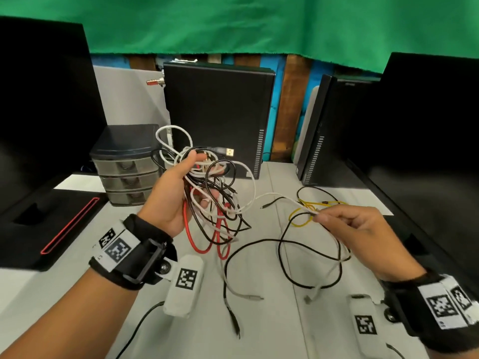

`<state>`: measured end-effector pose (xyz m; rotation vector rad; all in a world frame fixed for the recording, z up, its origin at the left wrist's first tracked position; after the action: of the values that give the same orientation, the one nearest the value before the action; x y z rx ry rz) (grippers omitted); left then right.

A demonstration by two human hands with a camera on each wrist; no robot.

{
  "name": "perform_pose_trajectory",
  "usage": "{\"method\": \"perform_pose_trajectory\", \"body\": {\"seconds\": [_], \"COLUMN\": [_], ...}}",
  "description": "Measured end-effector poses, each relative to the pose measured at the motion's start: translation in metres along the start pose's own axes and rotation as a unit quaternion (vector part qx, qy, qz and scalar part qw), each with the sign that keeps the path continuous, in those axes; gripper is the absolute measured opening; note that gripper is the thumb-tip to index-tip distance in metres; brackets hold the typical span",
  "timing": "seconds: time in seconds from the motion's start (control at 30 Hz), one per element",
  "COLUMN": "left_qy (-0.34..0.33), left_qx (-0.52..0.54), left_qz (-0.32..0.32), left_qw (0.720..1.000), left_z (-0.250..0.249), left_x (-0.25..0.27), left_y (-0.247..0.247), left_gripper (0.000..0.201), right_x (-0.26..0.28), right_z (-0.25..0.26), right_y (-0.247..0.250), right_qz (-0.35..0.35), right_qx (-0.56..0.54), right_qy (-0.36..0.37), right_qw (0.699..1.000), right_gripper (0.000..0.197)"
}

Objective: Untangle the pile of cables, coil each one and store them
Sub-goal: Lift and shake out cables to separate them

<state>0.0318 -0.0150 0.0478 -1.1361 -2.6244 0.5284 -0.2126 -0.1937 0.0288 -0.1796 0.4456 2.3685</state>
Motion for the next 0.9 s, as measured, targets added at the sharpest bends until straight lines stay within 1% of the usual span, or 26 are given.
{"method": "perform_pose_trajectory", "body": {"seconds": [0.13, 0.23, 0.3, 0.4, 0.5, 0.57, 0.63, 0.67, 0.7, 0.73, 0.77, 0.83, 0.87, 0.9], "left_qy": [-0.018, -0.035, -0.057, -0.084, -0.096, -0.107, -0.126, -0.134, -0.141, -0.146, -0.149, -0.156, -0.158, -0.158], "left_qx": [0.030, 0.055, 0.094, 0.132, 0.138, 0.123, 0.110, 0.108, 0.110, 0.112, 0.112, 0.103, 0.092, 0.080], "left_qz": [-0.021, -0.036, -0.047, -0.079, -0.108, -0.130, -0.150, -0.157, -0.162, -0.165, -0.165, -0.152, -0.140, -0.127], "left_qw": [0.999, 0.997, 0.993, 0.985, 0.980, 0.978, 0.975, 0.972, 0.971, 0.969, 0.969, 0.971, 0.973, 0.976], "left_z": [-0.008, -0.010, -0.012, -0.013, -0.019, -0.022, -0.025, -0.026, -0.028, -0.029, -0.030, -0.029, -0.027, -0.024], "left_x": [-0.002, -0.007, -0.010, -0.017, -0.018, -0.017, -0.015, -0.015, -0.015, -0.014, -0.014, -0.012, -0.012, -0.011], "left_y": [0.008, 0.013, 0.016, 0.029, 0.039, 0.042, 0.044, 0.045, 0.047, 0.048, 0.048, 0.042, 0.037, 0.031], "left_gripper": [0.032, 0.037, 0.034, 0.033, 0.032, 0.032, 0.031, 0.031, 0.032, 0.032, 0.032, 0.030, 0.029, 0.027], "right_x": [-0.005, -0.007, -0.009, -0.010, -0.010, -0.007, -0.003, -0.001, 0.001, 0.001, -0.001, -0.008, -0.012, -0.017], "right_z": [-0.016, -0.026, -0.032, -0.036, -0.043, -0.049, -0.056, -0.058, -0.058, -0.059, -0.058, -0.045, -0.035, -0.025], "right_y": [0.025, 0.037, 0.046, 0.069, 0.099, 0.116, 0.129, 0.132, 0.130, 0.128, 0.122, 0.092, 0.074, 0.054], "right_qz": [-0.066, -0.072, -0.083, -0.162, -0.260, -0.335, -0.410, -0.435, -0.446, -0.443, -0.426, -0.344, -0.300, -0.263], "right_qx": [-0.028, -0.007, 0.018, 0.016, 0.029, 0.028, 0.041, 0.056, 0.066, 0.078, 0.102, 0.213, 0.272, 0.310], "right_qy": [-0.031, -0.049, -0.056, -0.061, -0.067, -0.070, -0.085, -0.098, -0.108, -0.109, -0.106, -0.099, -0.084, -0.051], "right_qw": [0.997, 0.996, 0.995, 0.985, 0.963, 0.939, 0.907, 0.893, 0.886, 0.886, 0.893, 0.909, 0.910, 0.912], "right_gripper": [0.017, 0.017, 0.017, 0.021, 0.015, 0.010, 0.019, 0.023, 0.024, 0.026, 0.028, 0.024, 0.023, 0.026]}}
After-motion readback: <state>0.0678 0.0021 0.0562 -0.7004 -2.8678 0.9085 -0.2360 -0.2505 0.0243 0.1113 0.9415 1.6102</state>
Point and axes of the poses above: each hand's wrist, its own x-axis away from the middle knuckle, its own y-axis out of the back of the hand, z = x × y, the point moved 5 cm from there along -x, towards the middle knuckle, and after that the axes turned 4 degrees about -x, right-handed, at the moved point
